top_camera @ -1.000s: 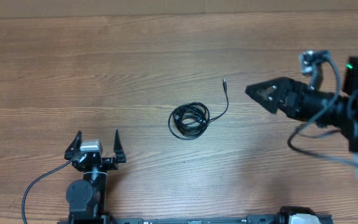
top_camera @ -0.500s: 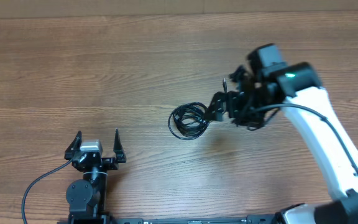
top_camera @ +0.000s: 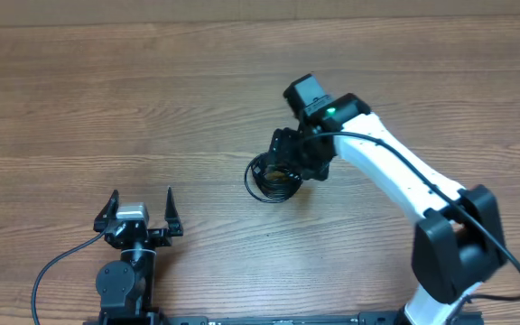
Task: Untangle cables
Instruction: 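Lower the right gripper and pinch a strand of the coil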
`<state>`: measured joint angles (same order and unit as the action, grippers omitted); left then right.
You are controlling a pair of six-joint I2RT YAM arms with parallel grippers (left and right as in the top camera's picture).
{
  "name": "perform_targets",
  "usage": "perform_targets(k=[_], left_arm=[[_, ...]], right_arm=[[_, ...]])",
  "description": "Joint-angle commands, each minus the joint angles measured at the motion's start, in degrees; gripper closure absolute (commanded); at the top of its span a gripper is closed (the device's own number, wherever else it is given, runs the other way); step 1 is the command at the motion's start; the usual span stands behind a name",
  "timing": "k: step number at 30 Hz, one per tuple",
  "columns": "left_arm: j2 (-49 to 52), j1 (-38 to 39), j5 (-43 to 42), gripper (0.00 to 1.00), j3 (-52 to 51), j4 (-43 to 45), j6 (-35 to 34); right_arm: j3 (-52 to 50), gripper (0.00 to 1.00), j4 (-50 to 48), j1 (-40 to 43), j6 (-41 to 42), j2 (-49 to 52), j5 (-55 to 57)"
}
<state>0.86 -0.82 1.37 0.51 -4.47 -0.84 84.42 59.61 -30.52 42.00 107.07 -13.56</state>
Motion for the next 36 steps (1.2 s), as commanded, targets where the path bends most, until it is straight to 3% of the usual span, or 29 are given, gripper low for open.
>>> perform_targets(k=[1,11,22,25,27,36], left_arm=[[-0.6,0.1,0.5,0.00,-0.2,0.2,1.3],[-0.6,0.1,0.5,0.00,-0.2,0.2,1.3],[-0.6,0.1,0.5,0.01,-0.2,0.2,1.3],[-0.6,0.1,0.5,0.01,-0.2,0.2,1.3],[-0.6,0.1,0.5,0.01,-0.2,0.2,1.3],[-0.6,0.1,0.5,0.00,-0.2,0.2,1.3]], right_arm=[[1.0,0.24,-0.2,-1.4,6.4,1.4,5.5],[1.0,0.30,-3.5,-3.6,9.0,6.1,6.1],[1.0,0.50,-4.7,-3.5,9.0,6.2,10.6],[1.0,0.71,-4.0,-3.5,9.0,6.3,11.5],[1.0,0.96,-4.0,-3.5,9.0,6.3,11.3],[9.9,0.96,-0.1,-2.7,0.2,0.0,6.8]])
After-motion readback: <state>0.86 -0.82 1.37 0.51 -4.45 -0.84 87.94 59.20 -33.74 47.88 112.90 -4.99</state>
